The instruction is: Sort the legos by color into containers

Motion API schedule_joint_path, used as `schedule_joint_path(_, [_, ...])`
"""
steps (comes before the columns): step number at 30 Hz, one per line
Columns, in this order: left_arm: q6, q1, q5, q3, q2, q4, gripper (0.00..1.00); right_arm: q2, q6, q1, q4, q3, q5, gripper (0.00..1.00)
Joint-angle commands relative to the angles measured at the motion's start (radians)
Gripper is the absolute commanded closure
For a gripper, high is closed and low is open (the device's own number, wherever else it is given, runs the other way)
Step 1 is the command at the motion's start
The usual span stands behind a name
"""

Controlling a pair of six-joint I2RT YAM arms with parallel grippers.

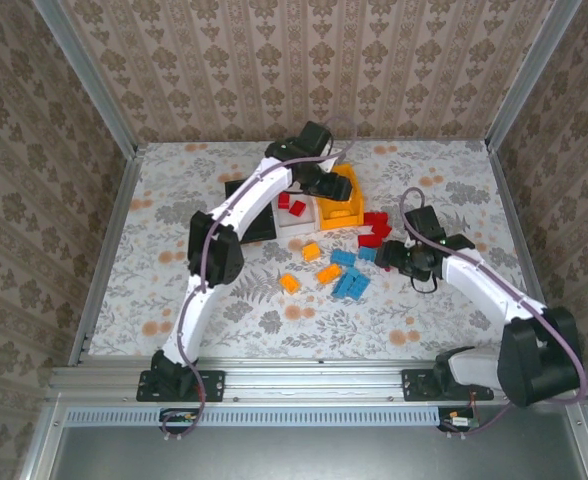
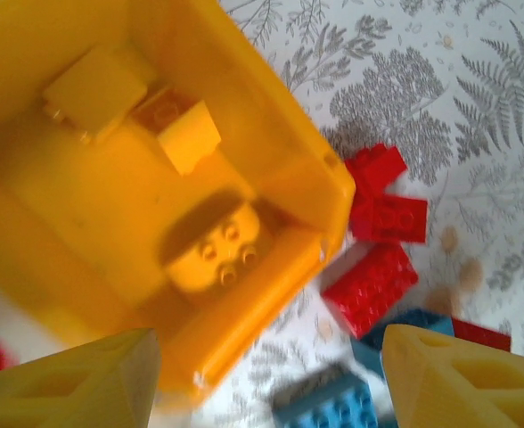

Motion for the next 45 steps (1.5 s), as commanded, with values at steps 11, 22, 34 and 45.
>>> schedule_joint_path(11, [-0.015, 0.082, -0.075, -0.861, -0.766, 0.237, 0.3, 0.294, -0.03, -0.01, 0.0, 0.161, -0.01, 0.3])
schedule_joint_path(22, [-0.054, 0.193, -0.109, -1.219, -1.137, 0.23, 0.29, 0.357, -0.034, -0.013, -0.003, 0.178, 0.039, 0.54])
schedule_joint_path(34, [-0.059, 0.244, -0.105, -1.291, -1.263, 0.184, 0.29, 0.195, -0.029, -0.006, -0.105, 0.19, 0.049, 0.64])
schedule_joint_path(45, [-0.128, 0.24, -0.023, -1.423, -1.275, 0.283, 0.29, 0.346, 0.041, 0.187, -0.118, 0.609, -0.111, 0.64])
